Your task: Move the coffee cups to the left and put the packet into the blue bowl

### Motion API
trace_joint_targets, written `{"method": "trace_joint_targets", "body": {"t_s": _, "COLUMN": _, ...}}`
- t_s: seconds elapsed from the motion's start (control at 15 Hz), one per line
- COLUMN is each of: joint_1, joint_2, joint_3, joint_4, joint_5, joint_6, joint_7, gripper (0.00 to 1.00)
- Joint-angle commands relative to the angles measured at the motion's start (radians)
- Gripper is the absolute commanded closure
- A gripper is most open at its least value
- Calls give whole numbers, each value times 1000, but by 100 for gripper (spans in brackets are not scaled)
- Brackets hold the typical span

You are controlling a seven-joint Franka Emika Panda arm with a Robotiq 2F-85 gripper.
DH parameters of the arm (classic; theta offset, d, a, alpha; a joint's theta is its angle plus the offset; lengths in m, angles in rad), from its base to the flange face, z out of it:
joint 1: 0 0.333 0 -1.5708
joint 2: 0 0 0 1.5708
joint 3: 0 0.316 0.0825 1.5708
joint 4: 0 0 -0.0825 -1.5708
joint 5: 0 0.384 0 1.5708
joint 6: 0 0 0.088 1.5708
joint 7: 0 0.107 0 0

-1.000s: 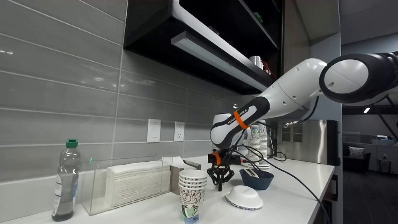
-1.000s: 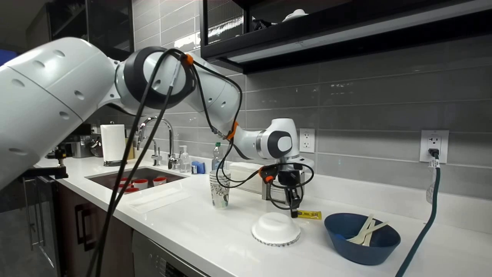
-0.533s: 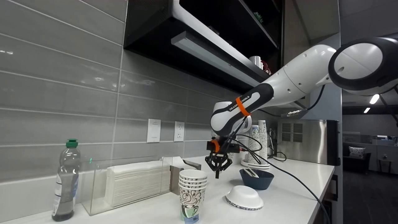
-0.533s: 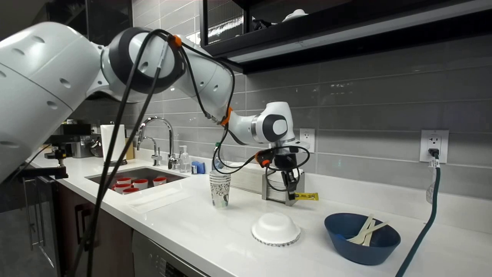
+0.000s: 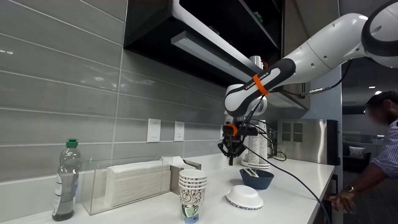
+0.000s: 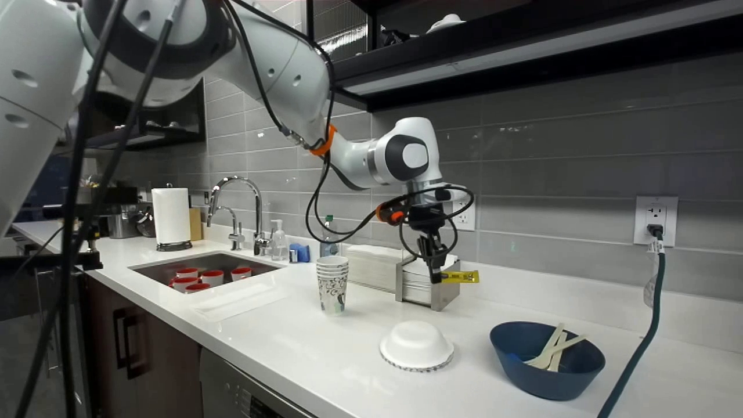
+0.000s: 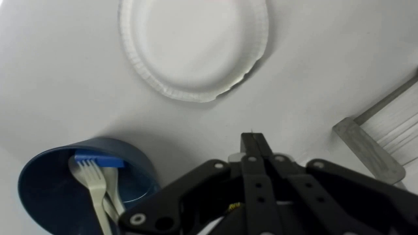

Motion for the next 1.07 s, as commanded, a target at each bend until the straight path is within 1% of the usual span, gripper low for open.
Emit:
{"method": "trace_joint_targets", "body": {"t_s": 0.0, "joint_1": -78, "joint_2": -93, "joint_3": 1, "joint_4": -90, "joint_5": 37, "joint_6": -29, "joint_7": -221, "gripper": 100}}
{"method": "trace_joint_targets", "body": {"t_s": 0.13, "joint_1": -127, "joint_2": -84, "joint_3": -13, "joint_4": -77, "joint_5": 62, "joint_6": -49, "joint_7": -305, "gripper": 100}}
{"method": "trace_joint_targets", "body": {"t_s": 0.27, "joint_1": -161, "joint_2": -44, "joint_3": -26, "joint_4": -45, "joint_5": 65, "joint_6": -39, "joint_7": -342, "gripper": 100}}
{"method": "trace_joint_targets", "body": {"t_s": 0.4, "joint_1": -193, "joint_2": 10, "joint_3": -23, "joint_4": 5, "joint_5": 92, "joint_6": -49, "joint_7": -384, "gripper": 100}}
{"method": "trace_joint_targets", "body": {"t_s": 0.53, "joint_1": -222, "joint_2": 72, "joint_3": -9, "joint_4": 69, "joint_5": 147, "joint_6": -87, "joint_7": -429, "gripper": 100}}
{"method": "trace_joint_targets", "body": {"t_s": 0.73, "joint_1": -236, "joint_2": 182, "joint_3": -11, "joint_4": 196, "joint_5": 176, "joint_6": -152, "joint_7": -424, "gripper": 100}}
{"method": "trace_joint_targets", "body": {"t_s": 1.0, "joint_1": -257, "joint_2": 276, "joint_3": -13, "joint_4": 345, "joint_5": 192, "joint_6": -228, "joint_7": -406, "gripper": 100}}
